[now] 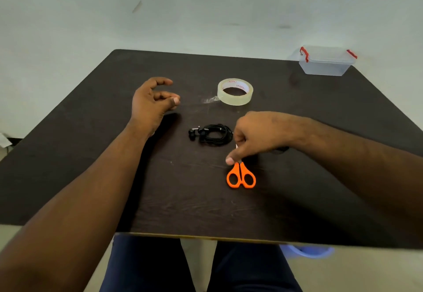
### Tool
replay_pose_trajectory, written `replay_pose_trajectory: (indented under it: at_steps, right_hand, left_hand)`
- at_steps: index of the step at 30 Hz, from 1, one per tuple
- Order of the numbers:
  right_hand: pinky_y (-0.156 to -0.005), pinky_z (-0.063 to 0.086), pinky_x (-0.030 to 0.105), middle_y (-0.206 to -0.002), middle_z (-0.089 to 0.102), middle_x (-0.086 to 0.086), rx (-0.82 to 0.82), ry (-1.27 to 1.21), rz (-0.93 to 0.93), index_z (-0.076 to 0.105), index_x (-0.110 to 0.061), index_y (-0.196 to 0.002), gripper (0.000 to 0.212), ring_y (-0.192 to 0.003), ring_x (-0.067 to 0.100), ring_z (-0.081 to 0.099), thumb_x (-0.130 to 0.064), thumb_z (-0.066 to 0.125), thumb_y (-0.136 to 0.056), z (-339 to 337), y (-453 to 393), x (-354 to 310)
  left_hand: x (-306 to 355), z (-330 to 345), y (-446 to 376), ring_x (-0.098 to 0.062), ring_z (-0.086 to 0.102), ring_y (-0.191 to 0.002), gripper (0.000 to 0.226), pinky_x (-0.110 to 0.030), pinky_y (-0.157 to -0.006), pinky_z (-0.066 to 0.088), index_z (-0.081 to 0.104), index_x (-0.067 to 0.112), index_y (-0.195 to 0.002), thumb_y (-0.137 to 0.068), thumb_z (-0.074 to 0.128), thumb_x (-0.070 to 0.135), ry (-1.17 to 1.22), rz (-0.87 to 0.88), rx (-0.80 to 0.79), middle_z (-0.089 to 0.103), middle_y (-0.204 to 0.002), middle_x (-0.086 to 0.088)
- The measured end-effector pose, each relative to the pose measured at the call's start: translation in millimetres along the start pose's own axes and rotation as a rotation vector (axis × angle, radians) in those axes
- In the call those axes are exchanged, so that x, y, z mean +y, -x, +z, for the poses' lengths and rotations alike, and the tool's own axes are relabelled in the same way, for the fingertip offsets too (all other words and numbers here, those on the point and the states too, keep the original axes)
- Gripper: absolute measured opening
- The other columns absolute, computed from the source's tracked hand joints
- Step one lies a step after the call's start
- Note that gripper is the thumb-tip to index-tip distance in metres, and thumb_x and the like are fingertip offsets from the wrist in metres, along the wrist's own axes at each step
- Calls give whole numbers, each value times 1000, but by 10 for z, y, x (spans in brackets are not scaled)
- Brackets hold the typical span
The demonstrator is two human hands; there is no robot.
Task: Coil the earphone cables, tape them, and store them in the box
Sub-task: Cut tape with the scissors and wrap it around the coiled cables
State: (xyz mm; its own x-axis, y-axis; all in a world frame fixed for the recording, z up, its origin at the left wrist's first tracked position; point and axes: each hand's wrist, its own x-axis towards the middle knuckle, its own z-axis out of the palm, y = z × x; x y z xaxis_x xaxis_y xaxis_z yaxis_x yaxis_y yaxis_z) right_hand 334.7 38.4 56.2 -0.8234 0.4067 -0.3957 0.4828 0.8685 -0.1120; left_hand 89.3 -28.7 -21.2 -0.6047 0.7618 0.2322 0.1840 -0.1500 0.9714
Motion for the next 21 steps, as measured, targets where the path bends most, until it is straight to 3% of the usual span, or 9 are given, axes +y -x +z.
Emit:
replay_pose_trajectory:
  at_steps: [6,10,14,17,21]
  right_hand:
    - [-48,41,25,-62,61,-2,-93,27,65,64,-10,-74,39,-50,12,53,-48,73,-77,-4,64,-53]
    - [-56,50,30,-43,55,-5,54,46,118,60,-15,-70,45,-46,14,57,-59,70,-74,-13,131,20]
    - [-55,44,30,-52,56,-3,9,141,139,55,-16,-60,52,-52,15,54,-65,69,-70,67,214,23]
    - [-51,39,25,-56,59,-1,-92,164,163,54,-17,-60,44,-52,14,54,-55,70,-73,129,222,-11]
    - [-51,50,24,-60,69,4,-138,83,206,61,-14,-69,22,-52,16,68,-32,70,-77,115,240,-17]
  left_hand:
    - [-5,-15,14,-25,72,-81,32,-34,-75,58,62,16,-106,-81,72,-2,-18,-5,-20,73,-77,-7]
    - [8,-3,26,-22,72,-79,27,-32,-73,58,63,16,-101,-83,70,-2,-21,-5,-28,73,-75,-3]
    - [1,-3,22,-22,73,-80,25,-34,-75,59,63,16,-100,-83,70,-2,-42,-9,-37,73,-76,-2]
    - [0,-5,19,-22,73,-80,24,-34,-75,59,64,15,-99,-83,70,-2,-55,-5,-38,73,-76,-2]
    - [10,-7,18,-19,73,-77,21,-32,-73,59,64,16,-95,-84,70,-1,-60,4,-34,73,-74,0]
